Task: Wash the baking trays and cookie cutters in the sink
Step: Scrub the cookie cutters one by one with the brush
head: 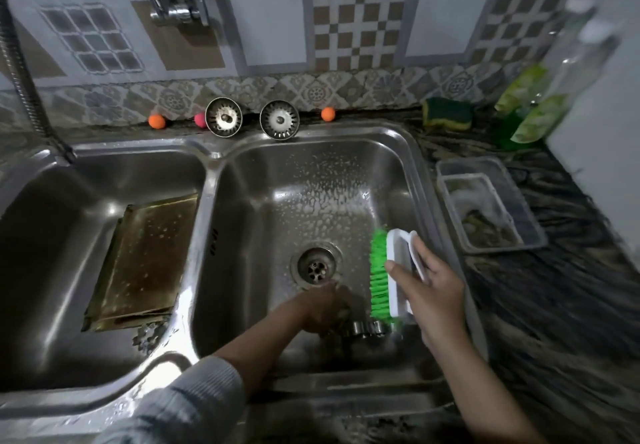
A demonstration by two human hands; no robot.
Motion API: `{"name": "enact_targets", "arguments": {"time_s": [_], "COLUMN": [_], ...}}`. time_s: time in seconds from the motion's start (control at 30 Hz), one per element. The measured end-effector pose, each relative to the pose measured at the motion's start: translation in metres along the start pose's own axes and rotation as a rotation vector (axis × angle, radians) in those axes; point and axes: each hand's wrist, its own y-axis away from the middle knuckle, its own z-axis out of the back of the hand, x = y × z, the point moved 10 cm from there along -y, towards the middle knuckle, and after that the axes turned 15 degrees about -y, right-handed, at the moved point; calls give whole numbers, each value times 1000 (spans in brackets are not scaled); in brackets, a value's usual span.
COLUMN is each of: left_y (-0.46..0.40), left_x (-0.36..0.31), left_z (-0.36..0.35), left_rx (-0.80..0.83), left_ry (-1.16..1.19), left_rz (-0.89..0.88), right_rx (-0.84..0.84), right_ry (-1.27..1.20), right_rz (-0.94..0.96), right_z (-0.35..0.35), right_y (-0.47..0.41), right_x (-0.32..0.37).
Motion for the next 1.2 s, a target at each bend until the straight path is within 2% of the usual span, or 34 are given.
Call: {"name": "enact_targets", "arguments": {"time_s": [0.1, 0.23, 0.3, 0.4, 0.5, 0.57, 0.67, 0.87, 1.03, 1.2], "left_y": [-8, -9, -6, 4, 16, 24, 34, 41, 46, 46], "left_x": [3, 16, 25, 28, 25, 19, 8, -7, -8, -13], "left_z": [-4, 6, 19, 41, 59, 70, 83, 85, 77, 71], "left_rx": [-61, -166, -233, -354, -424, -464, -517, -515, -490, -477], "left_ry": [-8, 139, 299, 625, 917, 1024, 1114, 1228, 1325, 1515], "left_rz": [-45, -9, 54, 53, 21, -16, -81, -126, -80, -108], "right_rx": [-17, -49, -62, -90, -104, -79, -16, 28, 54, 15], "right_ry": [-5, -17, -17, 41, 291, 494, 665, 785, 788, 758], "right_rz": [-4, 27, 77, 207, 289, 253, 182, 170, 223, 284], "right_z": [6, 9, 13, 28, 45, 54, 54, 45, 42, 50], "right_y": [0, -2, -8, -31, -70, -97, -118, -127, -121, -117], "right_x": [5, 37, 67, 117, 144, 138, 118, 108, 126, 146]}}
